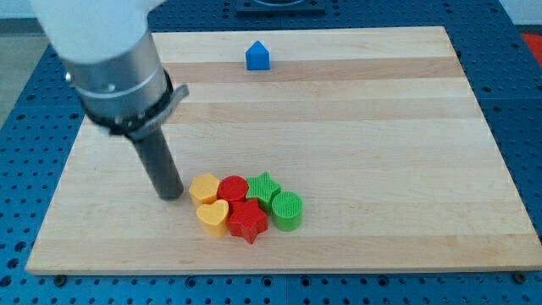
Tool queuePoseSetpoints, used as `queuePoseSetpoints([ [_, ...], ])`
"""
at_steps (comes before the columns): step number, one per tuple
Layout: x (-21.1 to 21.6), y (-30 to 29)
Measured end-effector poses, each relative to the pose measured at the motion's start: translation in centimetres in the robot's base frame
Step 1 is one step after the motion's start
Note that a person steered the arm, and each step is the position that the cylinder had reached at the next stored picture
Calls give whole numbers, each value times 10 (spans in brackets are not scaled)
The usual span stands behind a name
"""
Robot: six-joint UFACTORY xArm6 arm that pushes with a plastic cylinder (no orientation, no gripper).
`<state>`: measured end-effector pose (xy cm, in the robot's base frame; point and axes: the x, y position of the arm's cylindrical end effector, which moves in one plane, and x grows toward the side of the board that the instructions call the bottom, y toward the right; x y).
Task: Nudge green circle left a bit
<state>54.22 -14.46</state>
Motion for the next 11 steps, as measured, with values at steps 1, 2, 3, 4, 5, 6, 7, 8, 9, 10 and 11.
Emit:
queuePoseSetpoints([
  [1, 41, 0],
  [2, 76, 5],
  [3, 77, 21],
  [4, 76, 38],
  [5, 76, 76],
  [6, 76, 134],
  [7, 76, 177],
  [8, 74, 183],
  [9, 69, 183],
  [10, 62, 179],
  [11, 46, 179],
])
